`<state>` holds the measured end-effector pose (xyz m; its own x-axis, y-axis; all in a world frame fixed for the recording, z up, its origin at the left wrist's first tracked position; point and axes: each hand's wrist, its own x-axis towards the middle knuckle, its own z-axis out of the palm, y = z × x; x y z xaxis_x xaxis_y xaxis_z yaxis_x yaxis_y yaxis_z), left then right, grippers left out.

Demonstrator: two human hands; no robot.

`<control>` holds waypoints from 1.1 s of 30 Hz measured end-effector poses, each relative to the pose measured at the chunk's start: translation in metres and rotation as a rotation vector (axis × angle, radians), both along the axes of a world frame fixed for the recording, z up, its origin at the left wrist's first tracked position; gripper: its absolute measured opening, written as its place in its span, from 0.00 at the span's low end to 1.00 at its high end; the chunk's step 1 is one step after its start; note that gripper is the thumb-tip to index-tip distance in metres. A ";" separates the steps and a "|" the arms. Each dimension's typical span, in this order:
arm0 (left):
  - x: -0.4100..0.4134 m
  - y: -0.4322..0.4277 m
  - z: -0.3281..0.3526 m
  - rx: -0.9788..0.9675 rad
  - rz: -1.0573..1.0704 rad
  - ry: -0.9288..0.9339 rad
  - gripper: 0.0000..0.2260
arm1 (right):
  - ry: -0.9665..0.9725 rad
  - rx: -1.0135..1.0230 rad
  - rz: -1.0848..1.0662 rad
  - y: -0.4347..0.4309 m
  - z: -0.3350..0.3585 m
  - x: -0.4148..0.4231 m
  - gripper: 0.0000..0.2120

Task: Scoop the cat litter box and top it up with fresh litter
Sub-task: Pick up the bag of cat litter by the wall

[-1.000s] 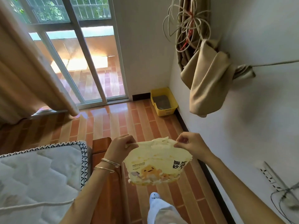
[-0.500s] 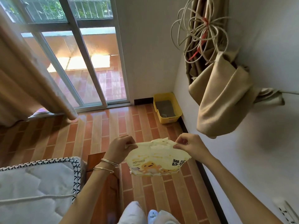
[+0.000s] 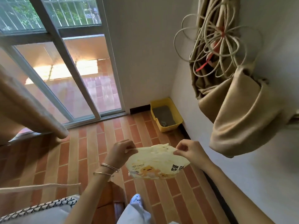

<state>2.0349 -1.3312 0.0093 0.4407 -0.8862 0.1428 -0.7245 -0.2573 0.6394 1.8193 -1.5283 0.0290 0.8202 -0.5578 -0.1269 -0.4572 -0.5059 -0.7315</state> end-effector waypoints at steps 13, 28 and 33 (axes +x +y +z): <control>0.113 -0.045 -0.022 0.065 -0.142 0.067 0.05 | 0.078 0.052 -0.116 -0.020 -0.025 0.082 0.07; 0.227 -0.173 -0.024 0.095 -0.167 0.052 0.06 | 0.046 0.039 -0.145 -0.143 -0.024 0.200 0.07; 0.269 -0.229 -0.015 0.091 -0.151 0.018 0.05 | 0.041 0.021 -0.134 -0.195 -0.015 0.240 0.06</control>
<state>2.3039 -1.5607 -0.0056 0.3036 -0.9514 0.0520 -0.7479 -0.2041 0.6317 2.0591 -1.7230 0.0143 0.7322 -0.6591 -0.1715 -0.5495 -0.4230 -0.7205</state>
